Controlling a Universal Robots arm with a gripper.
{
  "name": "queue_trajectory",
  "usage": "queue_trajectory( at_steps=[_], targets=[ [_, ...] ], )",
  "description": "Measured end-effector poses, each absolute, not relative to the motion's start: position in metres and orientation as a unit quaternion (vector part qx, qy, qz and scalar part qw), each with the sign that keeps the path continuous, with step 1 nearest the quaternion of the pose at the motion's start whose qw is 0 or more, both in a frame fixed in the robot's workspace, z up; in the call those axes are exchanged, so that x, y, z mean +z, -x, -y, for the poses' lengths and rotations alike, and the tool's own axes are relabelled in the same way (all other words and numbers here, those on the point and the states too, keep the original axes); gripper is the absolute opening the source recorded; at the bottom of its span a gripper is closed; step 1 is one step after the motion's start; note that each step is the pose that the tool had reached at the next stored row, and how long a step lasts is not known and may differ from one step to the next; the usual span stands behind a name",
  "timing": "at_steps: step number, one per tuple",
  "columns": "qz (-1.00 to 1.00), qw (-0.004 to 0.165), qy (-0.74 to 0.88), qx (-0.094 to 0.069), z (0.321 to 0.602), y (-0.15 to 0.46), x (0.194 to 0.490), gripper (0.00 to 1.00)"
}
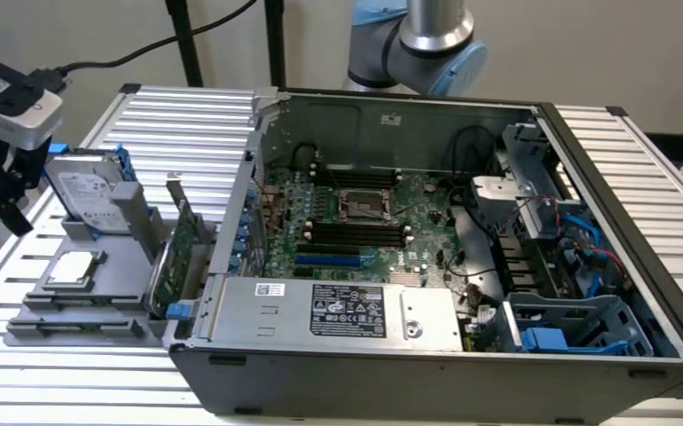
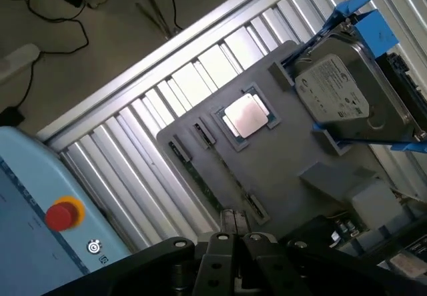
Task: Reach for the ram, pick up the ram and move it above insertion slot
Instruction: 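Pick up the ram and move it above insertion slot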
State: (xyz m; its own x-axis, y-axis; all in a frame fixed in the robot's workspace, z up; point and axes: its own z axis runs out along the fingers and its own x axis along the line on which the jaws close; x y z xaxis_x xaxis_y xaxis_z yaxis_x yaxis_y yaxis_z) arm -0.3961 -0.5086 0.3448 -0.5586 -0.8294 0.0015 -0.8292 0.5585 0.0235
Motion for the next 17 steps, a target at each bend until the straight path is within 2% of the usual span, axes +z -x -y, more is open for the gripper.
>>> queue_trajectory(
  at_steps=[17],
  targets=[
    [0.800, 0.008, -0.600, -0.009, 0.5086, 0.3961, 0.3383, 0.11]
  ],
)
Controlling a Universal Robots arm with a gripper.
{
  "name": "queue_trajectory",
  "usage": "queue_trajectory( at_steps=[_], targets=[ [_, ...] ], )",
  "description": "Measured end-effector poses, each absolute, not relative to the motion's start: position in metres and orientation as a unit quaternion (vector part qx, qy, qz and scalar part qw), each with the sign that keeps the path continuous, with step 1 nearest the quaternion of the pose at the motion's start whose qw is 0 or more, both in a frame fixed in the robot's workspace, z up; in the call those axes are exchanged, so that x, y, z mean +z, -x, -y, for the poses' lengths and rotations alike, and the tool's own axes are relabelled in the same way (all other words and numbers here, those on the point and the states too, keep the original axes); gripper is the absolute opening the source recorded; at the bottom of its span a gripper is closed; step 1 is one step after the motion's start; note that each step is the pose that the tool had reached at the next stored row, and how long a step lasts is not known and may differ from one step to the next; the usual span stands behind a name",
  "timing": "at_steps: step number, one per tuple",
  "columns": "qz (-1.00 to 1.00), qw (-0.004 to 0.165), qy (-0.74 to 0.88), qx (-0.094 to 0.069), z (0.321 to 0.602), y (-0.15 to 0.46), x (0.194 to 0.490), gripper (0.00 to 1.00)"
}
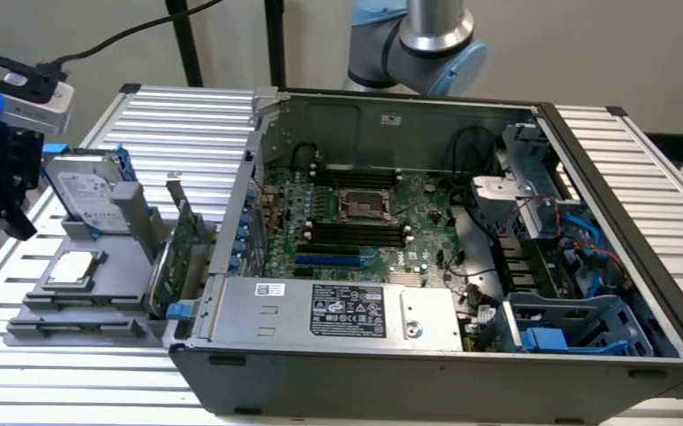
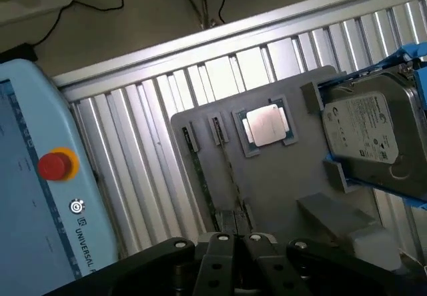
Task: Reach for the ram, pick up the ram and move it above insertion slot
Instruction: 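Pick up the ram and move it above insertion slot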
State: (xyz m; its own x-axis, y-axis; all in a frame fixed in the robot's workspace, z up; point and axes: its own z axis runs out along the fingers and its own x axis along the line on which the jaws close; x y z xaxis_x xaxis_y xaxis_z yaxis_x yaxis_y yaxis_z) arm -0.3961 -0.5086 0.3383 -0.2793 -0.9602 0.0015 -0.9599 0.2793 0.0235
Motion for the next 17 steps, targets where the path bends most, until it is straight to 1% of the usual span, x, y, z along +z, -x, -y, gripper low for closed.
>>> queue_trajectory(
  at_steps=[11, 17],
  targets=[
    [0.737, 0.008, -0.676, -0.008, 0.5087, 0.3961, 0.3320, 0.11],
    [0.732, 0.007, -0.681, -0.007, 0.5183, 0.3961, 0.3294, 0.11]
  ],
)
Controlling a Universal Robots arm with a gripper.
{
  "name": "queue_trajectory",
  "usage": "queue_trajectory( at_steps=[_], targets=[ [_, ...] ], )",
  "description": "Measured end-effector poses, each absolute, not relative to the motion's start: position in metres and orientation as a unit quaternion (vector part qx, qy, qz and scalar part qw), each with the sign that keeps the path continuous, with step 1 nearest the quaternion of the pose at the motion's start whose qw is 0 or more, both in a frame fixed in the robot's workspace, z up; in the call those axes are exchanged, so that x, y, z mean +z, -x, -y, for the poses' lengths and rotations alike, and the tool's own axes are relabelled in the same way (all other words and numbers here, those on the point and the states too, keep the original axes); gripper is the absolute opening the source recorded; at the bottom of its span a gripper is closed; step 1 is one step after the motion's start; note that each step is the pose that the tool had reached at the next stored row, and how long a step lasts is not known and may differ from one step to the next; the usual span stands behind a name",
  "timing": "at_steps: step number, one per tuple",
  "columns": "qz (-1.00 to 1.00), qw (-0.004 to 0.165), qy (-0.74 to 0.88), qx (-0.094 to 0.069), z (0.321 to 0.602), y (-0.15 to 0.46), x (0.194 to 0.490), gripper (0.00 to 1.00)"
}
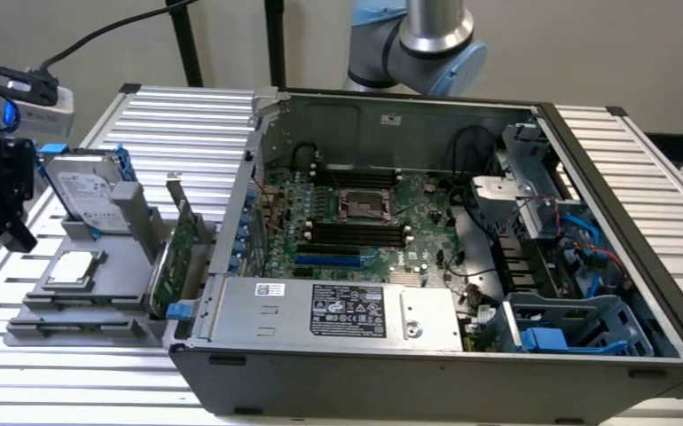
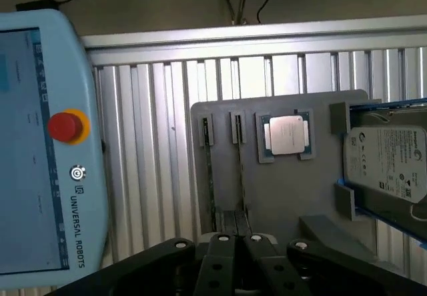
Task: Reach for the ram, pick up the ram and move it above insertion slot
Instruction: 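Pick up the ram and move it above insertion slot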
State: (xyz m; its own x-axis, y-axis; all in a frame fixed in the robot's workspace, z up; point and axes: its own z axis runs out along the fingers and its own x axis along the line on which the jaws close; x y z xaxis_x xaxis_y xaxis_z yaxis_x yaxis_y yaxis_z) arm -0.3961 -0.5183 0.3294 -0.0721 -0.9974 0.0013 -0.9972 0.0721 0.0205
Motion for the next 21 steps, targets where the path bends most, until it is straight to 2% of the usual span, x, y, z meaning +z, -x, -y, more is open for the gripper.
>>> queue_trajectory(
  at_steps=[4, 6, 7, 8, 9, 10, 21],
  targets=[
    [0.730, 0.007, -0.683, -0.007, 0.523, 0.396, 0.329, 0.12],
    [0.729, 0.007, -0.684, -0.007, 0.524, 0.396, 0.329, 0.24],
    [0.728, 0.007, -0.685, -0.007, 0.524, 0.396, 0.329, 0.24],
    [0.728, 0.008, -0.686, -0.007, 0.524, 0.396, 0.329, 0.30],
    [0.727, 0.007, -0.686, -0.007, 0.524, 0.395, 0.328, 0.30],
    [0.727, 0.007, -0.687, -0.007, 0.524, 0.395, 0.327, 0.36],
    [0.716, 0.007, -0.698, -0.007, 0.524, 0.395, 0.308, 0.36]
  ],
)
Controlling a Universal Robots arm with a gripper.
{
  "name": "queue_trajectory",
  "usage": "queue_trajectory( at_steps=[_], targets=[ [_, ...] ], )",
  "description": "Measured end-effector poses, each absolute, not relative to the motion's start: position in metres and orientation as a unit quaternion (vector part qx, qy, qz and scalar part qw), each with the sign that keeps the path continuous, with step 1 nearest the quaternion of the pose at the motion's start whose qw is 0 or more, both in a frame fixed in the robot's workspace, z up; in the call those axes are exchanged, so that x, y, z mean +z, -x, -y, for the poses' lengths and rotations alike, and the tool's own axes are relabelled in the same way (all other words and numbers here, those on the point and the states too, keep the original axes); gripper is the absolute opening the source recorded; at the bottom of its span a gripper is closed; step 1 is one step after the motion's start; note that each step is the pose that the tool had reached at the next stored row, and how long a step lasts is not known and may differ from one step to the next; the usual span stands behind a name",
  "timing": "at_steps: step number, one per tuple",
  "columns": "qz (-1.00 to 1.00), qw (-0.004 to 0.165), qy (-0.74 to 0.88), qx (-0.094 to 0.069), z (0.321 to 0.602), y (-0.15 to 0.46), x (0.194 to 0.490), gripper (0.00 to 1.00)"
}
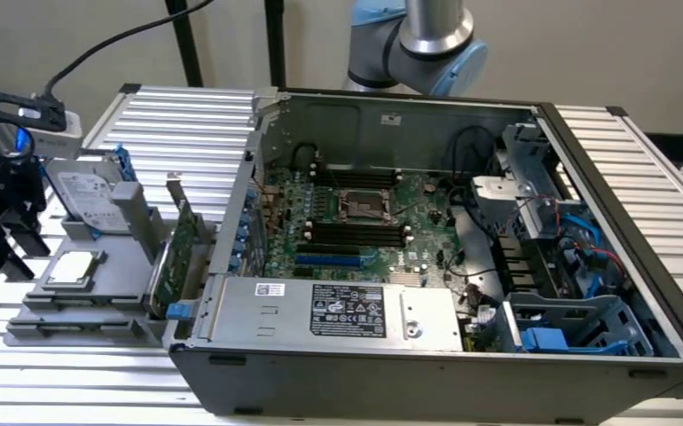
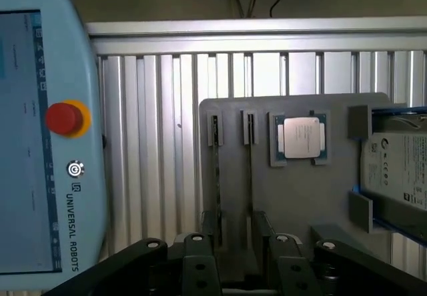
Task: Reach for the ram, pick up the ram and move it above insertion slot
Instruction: 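Pick up the ram and move it above insertion slot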
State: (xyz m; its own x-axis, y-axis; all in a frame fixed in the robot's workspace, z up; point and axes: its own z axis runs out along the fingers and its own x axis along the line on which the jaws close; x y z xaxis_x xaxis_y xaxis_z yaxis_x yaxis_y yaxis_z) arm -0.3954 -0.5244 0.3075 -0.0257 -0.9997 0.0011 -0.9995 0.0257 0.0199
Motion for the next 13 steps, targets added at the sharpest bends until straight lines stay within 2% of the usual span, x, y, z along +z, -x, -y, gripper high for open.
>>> queue_trajectory(
  at_steps=[13],
  targets=[
    [0.704, 0.008, -0.710, -0.007, 0.528, 0.395, 0.284, 0.36]
  ],
)
